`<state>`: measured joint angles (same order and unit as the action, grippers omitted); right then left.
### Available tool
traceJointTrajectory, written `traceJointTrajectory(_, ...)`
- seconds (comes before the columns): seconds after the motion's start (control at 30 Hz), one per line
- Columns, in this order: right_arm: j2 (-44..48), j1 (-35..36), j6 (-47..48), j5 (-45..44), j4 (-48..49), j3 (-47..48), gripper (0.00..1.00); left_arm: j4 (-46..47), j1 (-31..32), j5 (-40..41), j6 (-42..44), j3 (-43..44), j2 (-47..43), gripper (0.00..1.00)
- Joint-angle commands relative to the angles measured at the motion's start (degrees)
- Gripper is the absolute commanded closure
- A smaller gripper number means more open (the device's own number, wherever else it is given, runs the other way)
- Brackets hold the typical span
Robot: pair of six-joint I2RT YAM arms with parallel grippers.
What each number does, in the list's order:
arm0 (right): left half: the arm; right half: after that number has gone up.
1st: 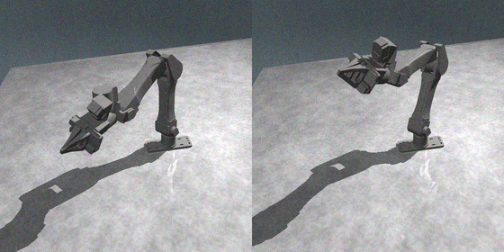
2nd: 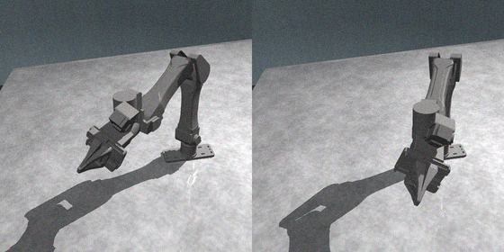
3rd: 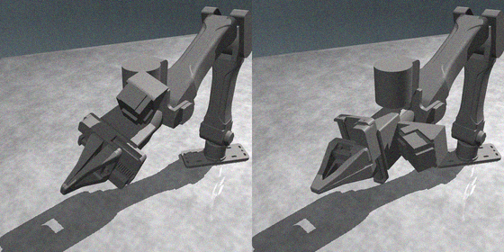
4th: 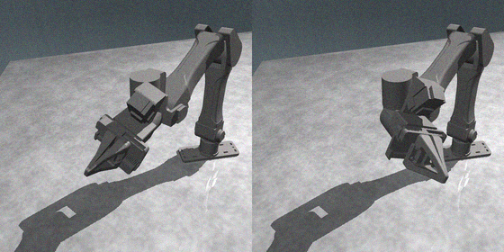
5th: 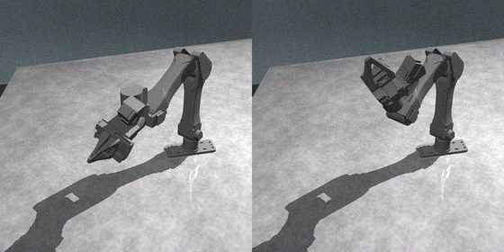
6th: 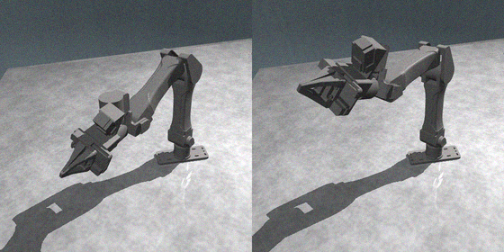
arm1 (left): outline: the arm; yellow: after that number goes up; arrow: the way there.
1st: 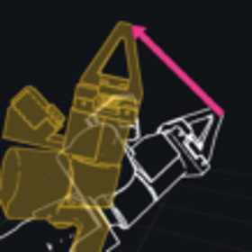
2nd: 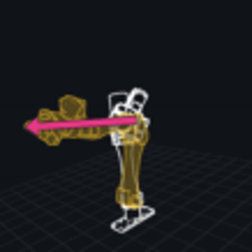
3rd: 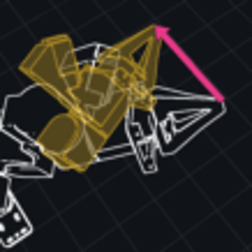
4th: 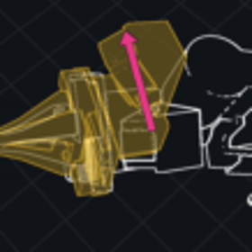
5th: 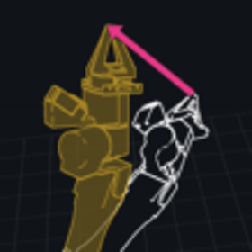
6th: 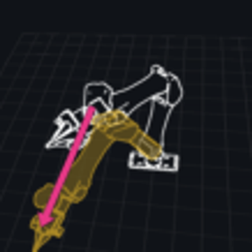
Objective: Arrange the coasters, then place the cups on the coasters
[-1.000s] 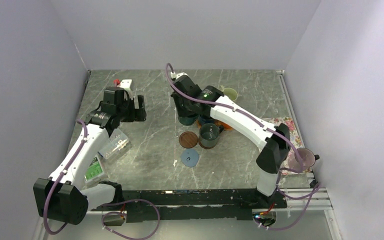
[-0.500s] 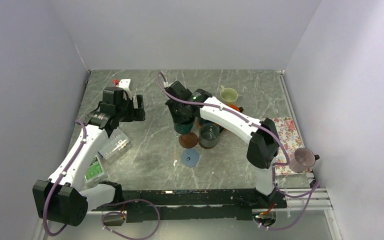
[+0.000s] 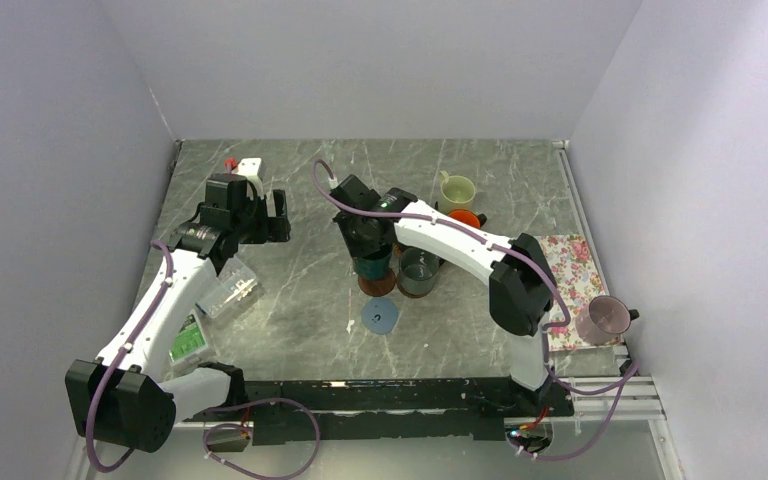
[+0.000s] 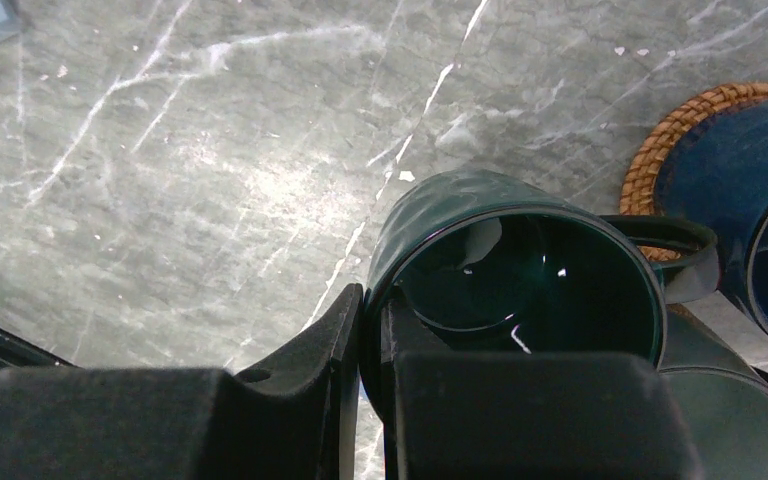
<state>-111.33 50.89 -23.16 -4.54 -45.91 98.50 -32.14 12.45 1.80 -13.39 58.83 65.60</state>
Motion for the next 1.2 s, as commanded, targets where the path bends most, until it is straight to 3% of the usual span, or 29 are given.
traceJointTrajectory(0.0, 1.10, 0.41, -0.57, -2.49, 3.75, -0.46, 1.00, 1.99, -0.13, 0.09, -0.53, -0.12, -1.24, 0.06)
traceJointTrajectory(1.17, -1.71, 0.53, -2.65, -7.57, 5.80, -5.07, 1.00, 2.08, -0.14, -0.66, -0.41, -0.16, -1.35, 0.06)
